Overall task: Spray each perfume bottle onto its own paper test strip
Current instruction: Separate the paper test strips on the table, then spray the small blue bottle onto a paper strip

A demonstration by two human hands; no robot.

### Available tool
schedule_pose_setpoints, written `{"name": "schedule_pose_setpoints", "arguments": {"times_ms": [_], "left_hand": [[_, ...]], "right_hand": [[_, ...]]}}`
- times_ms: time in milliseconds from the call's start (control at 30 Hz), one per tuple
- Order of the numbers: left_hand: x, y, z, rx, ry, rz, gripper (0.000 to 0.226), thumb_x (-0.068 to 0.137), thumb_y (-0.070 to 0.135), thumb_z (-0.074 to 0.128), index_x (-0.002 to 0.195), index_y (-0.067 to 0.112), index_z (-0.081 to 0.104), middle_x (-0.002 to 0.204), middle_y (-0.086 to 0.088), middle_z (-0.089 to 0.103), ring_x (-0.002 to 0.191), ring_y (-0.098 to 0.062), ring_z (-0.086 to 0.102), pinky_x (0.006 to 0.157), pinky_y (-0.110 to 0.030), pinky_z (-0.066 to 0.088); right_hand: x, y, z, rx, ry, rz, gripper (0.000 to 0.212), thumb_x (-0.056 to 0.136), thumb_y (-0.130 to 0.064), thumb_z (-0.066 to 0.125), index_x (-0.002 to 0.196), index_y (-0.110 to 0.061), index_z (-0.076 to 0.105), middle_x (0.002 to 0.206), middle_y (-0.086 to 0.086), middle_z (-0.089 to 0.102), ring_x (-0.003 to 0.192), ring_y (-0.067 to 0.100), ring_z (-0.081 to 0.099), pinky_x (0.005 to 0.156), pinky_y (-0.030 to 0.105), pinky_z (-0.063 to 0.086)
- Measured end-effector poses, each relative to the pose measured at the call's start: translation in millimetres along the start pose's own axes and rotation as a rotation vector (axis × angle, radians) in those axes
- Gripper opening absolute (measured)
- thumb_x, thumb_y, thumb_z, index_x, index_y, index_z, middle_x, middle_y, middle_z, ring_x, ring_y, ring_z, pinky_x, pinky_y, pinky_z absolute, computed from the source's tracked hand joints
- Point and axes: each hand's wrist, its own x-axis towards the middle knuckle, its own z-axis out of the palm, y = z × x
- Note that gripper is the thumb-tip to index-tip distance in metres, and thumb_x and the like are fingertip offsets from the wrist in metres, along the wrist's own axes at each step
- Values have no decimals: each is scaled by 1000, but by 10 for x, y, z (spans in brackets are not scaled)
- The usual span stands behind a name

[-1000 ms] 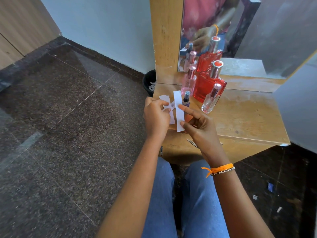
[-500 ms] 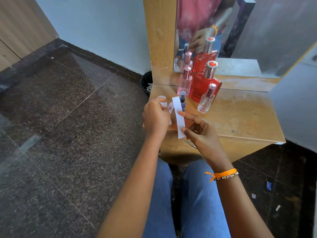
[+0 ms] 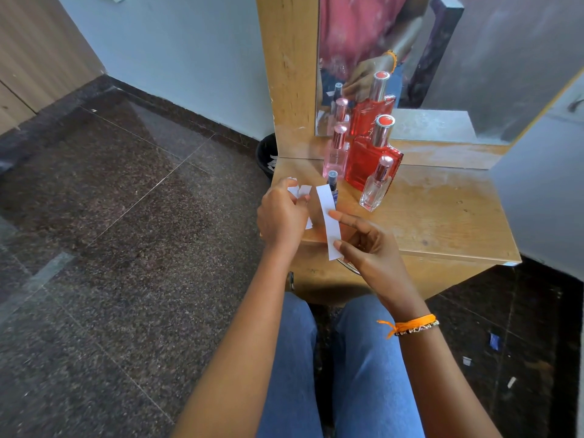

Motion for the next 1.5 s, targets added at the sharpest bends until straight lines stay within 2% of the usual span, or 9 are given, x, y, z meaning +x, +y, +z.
{"name": "schedule_pose_setpoints", "arguments": {"times_ms": [133,333,433,533,667,833,1033,1200,1500], "left_hand": [[-58,25,-23,-99,0,15,27,88,24,62,114,18,61,93,0,66,88,-19,61,74,-34,48],[-277,62,56,-212,-11,8,21,84,19,62,104,25,63,90,7,62,85,-15,59,68,-30,43],[-351,106,126,-257,-31,29,32,79,11,67,106,26,58,98,7,59,90,-14,57,73,-31,45],[-361,145,173,-292,-46,44,47,75,9,71,116,24,55,105,10,47,101,-13,50,87,-29,43],[-326,205,195,-292,-66,53,46,75,16,75,115,22,55,103,12,41,107,-14,45,90,-27,38],[-298,246,239,-250,-50,81,20,82,16,70,99,15,60,98,6,44,101,-23,52,82,-26,39],[-304,273,237,-263,-34,133,6,86,11,65,90,11,61,97,2,47,99,-27,57,85,-38,48],[-331,314,205,-234,-28,202,8,86,12,65,89,17,59,93,5,47,96,-20,52,67,-10,34],[-627,417,190,-296,-157,357,15,84,12,66,98,17,63,93,2,65,87,-8,57,71,-9,41]], "right_hand": [[-56,-11,-37,-9,17,-9,43,84,7,63,119,-18,63,64,4,49,61,13,46,61,22,43],[-209,53,-197,-15,162,86,41,84,3,65,115,-25,64,90,16,68,70,27,58,68,34,50],[-269,58,-364,-75,252,103,40,83,4,64,115,-19,64,106,-2,70,72,19,63,69,26,51],[-303,31,-537,-136,286,103,39,83,6,63,115,-18,64,113,-1,67,71,20,58,73,31,48],[-319,-17,-698,-167,328,92,37,84,3,64,113,-19,66,109,-4,67,69,19,55,75,35,48],[-128,16,-687,-194,396,132,31,86,-1,62,111,-19,66,106,-2,66,77,19,57,74,34,51],[77,51,-648,-488,408,74,26,85,-5,65,111,-10,67,97,0,65,74,-1,56,62,3,44],[60,35,-632,-588,384,24,26,88,-11,64,113,-7,66,95,1,57,71,1,52,66,5,41],[-69,-407,-514,-334,446,-279,13,88,-16,65,90,-29,64,85,-1,61,73,5,56,64,11,42]]}}
